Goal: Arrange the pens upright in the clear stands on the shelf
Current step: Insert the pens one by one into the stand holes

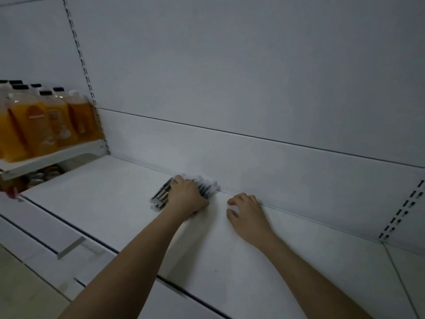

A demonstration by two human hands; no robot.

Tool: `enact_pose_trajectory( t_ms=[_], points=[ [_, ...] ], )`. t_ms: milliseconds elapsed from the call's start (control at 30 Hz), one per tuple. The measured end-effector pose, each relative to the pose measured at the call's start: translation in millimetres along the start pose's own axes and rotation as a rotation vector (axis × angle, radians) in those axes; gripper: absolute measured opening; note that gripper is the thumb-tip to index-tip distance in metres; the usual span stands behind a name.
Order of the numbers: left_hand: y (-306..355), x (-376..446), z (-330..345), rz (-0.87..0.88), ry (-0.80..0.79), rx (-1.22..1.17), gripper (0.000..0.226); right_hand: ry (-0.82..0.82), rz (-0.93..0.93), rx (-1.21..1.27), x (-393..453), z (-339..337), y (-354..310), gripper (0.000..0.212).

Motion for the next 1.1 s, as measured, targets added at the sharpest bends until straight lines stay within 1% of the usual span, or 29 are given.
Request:
enact_pose_trajectory(
  t_ms=[67, 167, 233, 300, 400, 467, 533, 567, 600, 700, 767, 800, 833, 900, 967, 1100],
  points=[
    [-0.9, 6.3, -3.0, 0.032, -0.028, 0.071, 0.062, 0.003, 0.006, 0.01, 0.0, -0.2, 0.0, 0.026],
    [1.5, 9.3, -7.4, 0.115, -0.075, 0.063, 0.048, 0.004, 0.029, 0.028, -0.3, -0.4, -1.3, 0.025],
    [4.8, 7.0, -9.1, 0.164, -0.126, 0.022, 0.038, 0.024, 0.079, 0.062, -0.2, -0.8, -2.6, 0.024],
    [11.1, 1.5, -10.9, 0.229, -0.144, 0.039, 0.032, 0.05, 0.172, 0.113, -1.1, -2.4, -3.6, 0.026],
    [20.5, -10.6, -10.9, 0.323, -0.07, 0.046, 0.02, 0.151, 0.327, 0.264, -4.5, -7.0, -9.1, 0.029],
    [24.3, -18.9, -8.3, 0.377, -0.031, 0.013, 0.015, 0.261, 0.432, 0.441, -7.9, -11.1, -18.0, 0.038],
    [28.5, -26.9, -4.1, 0.411, -0.041, -0.091, 0.023, 0.334, 0.492, 0.689, -9.0, -14.3, -29.9, 0.05],
    [30.2, -31.2, -3.1, 0.417, -0.047, -0.181, 0.024, 0.358, 0.485, 0.8, -9.0, -17.8, -37.8, 0.054],
    [31.3, -34.9, -3.7, 0.414, -0.042, -0.298, 0.025, 0.384, 0.457, 0.853, -9.0, -25.0, -47.3, 0.057],
    [34.2, -43.5, -4.8, 0.431, -0.007, -0.742, 0.029, 0.469, 0.333, 0.814, -9.8, -56.2, -75.6, 0.068],
    [37.2, -50.3, -1.4, 0.493, -0.019, -1.024, 0.038, 0.444, 0.276, 0.781, -9.9, -67.2, -92.5, 0.072],
    [38.3, -54.1, 0.0, 0.523, -0.024, -1.123, 0.042, 0.408, 0.253, 0.751, -10.9, -69.0, -100.3, 0.071],
    [39.2, -57.4, 2.1, 0.552, -0.03, -1.189, 0.047, 0.376, 0.239, 0.72, -12.2, -69.5, -105.3, 0.069],
    [42.0, -61.3, 10.1, 0.592, -0.05, -1.236, 0.053, 0.353, 0.239, 0.68, -16.9, -69.5, -105.3, 0.068],
    [43.9, -65.4, 18.7, 0.589, -0.091, -1.24, 0.048, 0.344, 0.274, 0.655, -24.9, -69.9, -100.3, 0.073],
    [54.3, -80.3, 18.6, 0.594, -0.195, -1.269, 0.03, 0.265, 0.364, 0.618, -44.9, -82.3, -93.6, 0.089]
  ],
)
Point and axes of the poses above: each hand's wrist, its own x-axis towards the middle knuckle, its own z-axis out of the palm, y = z × x, the point moved 6 cm from there along x, towards the middle knuckle, and after that the axes turned 5 degrees about x, right-handed, at the moved point
